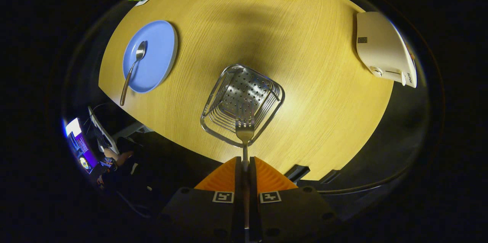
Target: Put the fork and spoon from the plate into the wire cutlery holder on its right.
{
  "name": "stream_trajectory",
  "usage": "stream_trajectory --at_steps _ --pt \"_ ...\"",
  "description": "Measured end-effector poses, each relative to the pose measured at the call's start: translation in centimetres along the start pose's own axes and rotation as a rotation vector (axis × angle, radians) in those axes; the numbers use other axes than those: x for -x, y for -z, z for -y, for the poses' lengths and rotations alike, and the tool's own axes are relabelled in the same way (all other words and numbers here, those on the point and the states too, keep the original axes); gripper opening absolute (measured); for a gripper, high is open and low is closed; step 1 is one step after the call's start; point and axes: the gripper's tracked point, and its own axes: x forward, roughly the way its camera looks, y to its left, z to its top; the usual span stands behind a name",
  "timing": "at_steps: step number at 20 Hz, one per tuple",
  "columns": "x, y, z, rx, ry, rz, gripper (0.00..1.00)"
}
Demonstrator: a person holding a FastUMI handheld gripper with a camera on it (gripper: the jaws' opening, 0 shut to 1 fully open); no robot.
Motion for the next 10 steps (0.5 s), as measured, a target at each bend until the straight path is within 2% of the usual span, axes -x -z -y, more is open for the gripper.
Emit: stream_trajectory --at_steps 5,10 --pt "-0.5 -1.4 -0.1 -0.014 -0.007 0.025 0.15" --pt "0.4 -3.2 -0.5 -0.039 -0.022 0.133 0.17"
